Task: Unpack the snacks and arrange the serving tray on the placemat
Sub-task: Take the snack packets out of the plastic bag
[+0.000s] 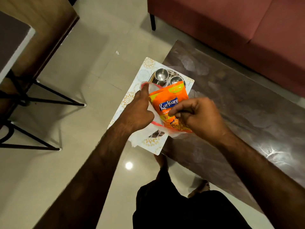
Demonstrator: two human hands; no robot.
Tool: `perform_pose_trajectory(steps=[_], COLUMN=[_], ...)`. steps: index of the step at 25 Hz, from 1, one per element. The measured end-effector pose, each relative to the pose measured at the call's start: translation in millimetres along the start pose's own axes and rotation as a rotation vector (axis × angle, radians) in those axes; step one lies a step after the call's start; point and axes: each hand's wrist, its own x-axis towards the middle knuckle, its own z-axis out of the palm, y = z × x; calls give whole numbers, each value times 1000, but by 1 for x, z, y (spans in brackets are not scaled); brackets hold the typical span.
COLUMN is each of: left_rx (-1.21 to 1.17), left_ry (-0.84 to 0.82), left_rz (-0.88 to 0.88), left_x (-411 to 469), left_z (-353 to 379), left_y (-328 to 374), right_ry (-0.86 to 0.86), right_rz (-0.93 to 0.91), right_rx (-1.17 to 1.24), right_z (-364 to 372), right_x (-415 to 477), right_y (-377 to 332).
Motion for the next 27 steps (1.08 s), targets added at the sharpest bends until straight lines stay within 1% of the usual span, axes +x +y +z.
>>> perform_pose_trajectory(steps=[2,5,8,11,13,15,17,21,27], left_rx=[-32,-45,-43,19,32,43,68,89,75], left_ry=[6,20,56,85,108,133,159,201,205], left_rz=[-2,16,42,-7,-23,-31,-34,-5,15], left_x=[1,-3,-8,-9,-10,-12,-13,-16,-18], left_z=[-2,-1,4,5,7,8,9,11,11], left_y=[1,3,3,0,-2,-6,-12,-20,-24], right_ry=[23,153,297,451,514,517,505,390,343], right_rz=[6,58,140,286,439,573,662,720,763], right_rx=[327,667,878,1069,1073,1026,962,841,745], right_z=[-11,-27,-45,-53,-48,-35,-19,15,45], right_x=[-8,-11,-7,6,16,26,35,58,101], right_y=[6,21,43,77,105,133,159,193,211])
